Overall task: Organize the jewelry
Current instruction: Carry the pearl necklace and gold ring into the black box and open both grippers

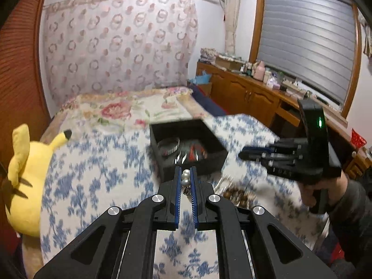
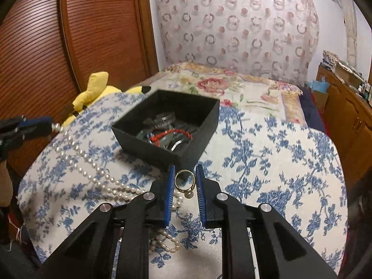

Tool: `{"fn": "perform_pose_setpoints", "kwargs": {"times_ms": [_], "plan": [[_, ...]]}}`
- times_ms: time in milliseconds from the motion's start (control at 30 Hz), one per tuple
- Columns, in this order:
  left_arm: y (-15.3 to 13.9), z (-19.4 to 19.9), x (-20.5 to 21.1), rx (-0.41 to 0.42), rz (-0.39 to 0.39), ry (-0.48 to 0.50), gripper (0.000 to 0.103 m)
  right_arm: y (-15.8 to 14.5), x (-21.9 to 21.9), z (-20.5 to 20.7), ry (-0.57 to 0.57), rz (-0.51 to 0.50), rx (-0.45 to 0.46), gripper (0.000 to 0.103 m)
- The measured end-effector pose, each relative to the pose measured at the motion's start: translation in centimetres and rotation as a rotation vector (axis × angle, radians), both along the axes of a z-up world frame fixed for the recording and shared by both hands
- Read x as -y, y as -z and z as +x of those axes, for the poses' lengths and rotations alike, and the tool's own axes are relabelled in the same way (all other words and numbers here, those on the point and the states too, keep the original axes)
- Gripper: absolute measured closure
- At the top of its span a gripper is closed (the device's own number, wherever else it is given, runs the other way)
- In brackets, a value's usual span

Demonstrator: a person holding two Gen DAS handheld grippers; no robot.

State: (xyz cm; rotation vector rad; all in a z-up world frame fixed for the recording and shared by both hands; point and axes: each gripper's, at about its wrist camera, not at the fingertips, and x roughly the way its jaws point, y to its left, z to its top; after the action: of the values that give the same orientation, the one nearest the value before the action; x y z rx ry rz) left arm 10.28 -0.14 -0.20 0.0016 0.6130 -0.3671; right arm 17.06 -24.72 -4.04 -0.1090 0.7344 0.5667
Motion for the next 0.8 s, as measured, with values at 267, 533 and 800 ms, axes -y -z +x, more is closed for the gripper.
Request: {"fn": "perform_pose_setpoints", "kwargs": {"times_ms": [267, 533, 800], "plan": [[-4.8, 1.6, 1.0, 0.077, 0.007, 0.008, 0.097, -2.0, -0.1, -0.4, -0.009, 0.02, 0.037, 0.083], [-8.1, 3.3, 1.9, 0.127, 0.028, 0.009, 0.097, -3.2, -0.7, 0.0, -0.02, 0.027, 0.063, 0.083], [-11.4, 5.1, 2.0, 0.187, 0.023, -0.009, 0.096, -4.1, -1.4, 1.4, -0.024, 0.029, 0.08, 0.083]]}}
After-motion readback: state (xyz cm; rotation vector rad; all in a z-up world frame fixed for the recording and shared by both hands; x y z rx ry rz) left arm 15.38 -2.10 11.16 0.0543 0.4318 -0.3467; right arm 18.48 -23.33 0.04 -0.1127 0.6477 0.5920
